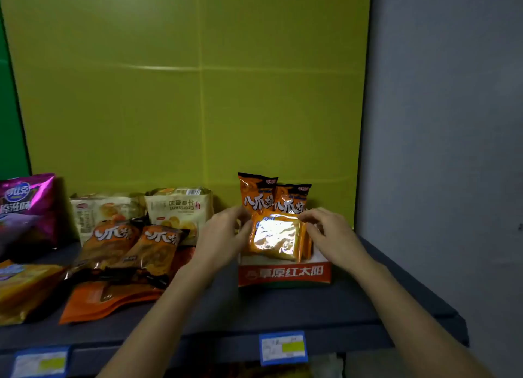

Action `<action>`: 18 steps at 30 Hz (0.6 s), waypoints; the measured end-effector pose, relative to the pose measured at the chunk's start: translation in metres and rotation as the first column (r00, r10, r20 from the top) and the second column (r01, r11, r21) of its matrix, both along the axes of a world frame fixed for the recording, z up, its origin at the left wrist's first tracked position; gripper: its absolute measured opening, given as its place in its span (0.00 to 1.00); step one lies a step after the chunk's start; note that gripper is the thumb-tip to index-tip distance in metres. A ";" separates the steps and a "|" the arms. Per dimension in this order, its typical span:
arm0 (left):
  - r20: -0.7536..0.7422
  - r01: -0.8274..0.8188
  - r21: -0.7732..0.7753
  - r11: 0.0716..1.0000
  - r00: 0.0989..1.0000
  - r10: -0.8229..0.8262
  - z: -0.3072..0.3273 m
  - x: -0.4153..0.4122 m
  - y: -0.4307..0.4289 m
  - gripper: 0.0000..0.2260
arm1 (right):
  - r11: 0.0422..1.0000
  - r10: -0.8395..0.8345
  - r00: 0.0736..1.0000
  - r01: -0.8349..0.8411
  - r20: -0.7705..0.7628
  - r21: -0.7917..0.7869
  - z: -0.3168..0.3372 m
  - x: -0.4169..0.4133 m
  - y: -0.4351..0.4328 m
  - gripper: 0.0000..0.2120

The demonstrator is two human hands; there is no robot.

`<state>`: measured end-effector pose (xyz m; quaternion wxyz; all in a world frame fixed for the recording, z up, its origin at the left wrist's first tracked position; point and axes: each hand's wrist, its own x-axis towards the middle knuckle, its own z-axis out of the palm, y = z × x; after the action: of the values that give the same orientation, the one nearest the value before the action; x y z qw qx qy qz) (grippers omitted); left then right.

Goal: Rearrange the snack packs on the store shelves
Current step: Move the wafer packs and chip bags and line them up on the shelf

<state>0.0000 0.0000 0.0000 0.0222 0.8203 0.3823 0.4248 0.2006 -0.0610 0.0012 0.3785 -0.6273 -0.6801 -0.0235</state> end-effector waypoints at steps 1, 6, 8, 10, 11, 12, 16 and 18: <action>-0.012 -0.017 -0.020 1.000 1.000 0.017 0.002 0.005 0.009 0.09 | 1.000 -0.014 1.000 0.014 0.015 -0.027 0.002 0.005 0.011 0.15; -0.116 -0.058 -0.071 0.996 0.992 0.049 0.012 0.029 0.060 0.11 | 0.976 -0.037 0.978 0.081 0.207 -0.204 0.005 0.019 0.060 0.24; -0.150 -0.049 -0.086 0.995 0.988 0.036 0.014 0.038 0.077 0.12 | 0.956 -0.038 0.954 0.121 0.296 -0.266 0.006 0.021 0.074 0.30; -0.178 -0.049 -0.084 0.995 0.983 0.033 0.015 0.048 0.092 0.13 | 0.937 -0.047 0.912 0.181 0.408 -0.298 0.007 0.021 0.085 0.35; -0.185 -0.046 -0.083 0.996 0.982 0.030 0.015 0.052 0.099 0.13 | 0.933 -0.045 0.893 0.198 0.447 -0.301 0.006 0.020 0.089 0.38; -0.194 -0.041 -0.087 0.995 0.981 0.023 0.016 0.056 0.104 0.13 | 0.929 -0.041 0.880 0.207 0.473 -0.305 0.006 0.019 0.093 0.39; -0.232 -0.015 -0.106 0.994 0.973 -0.010 0.016 0.065 0.120 0.13 | 0.906 -0.040 0.846 0.256 0.532 -0.338 0.003 0.014 0.105 0.42; -0.243 -0.007 -0.125 0.992 0.970 -0.024 0.014 0.067 0.126 0.13 | 0.888 -0.045 0.839 0.282 0.542 -0.363 0.004 0.012 0.107 0.42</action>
<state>0.0670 0.1259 0.0138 0.0281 0.8650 0.4045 0.2957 0.2127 0.0464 0.0053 0.0302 -0.7218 -0.6874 -0.0750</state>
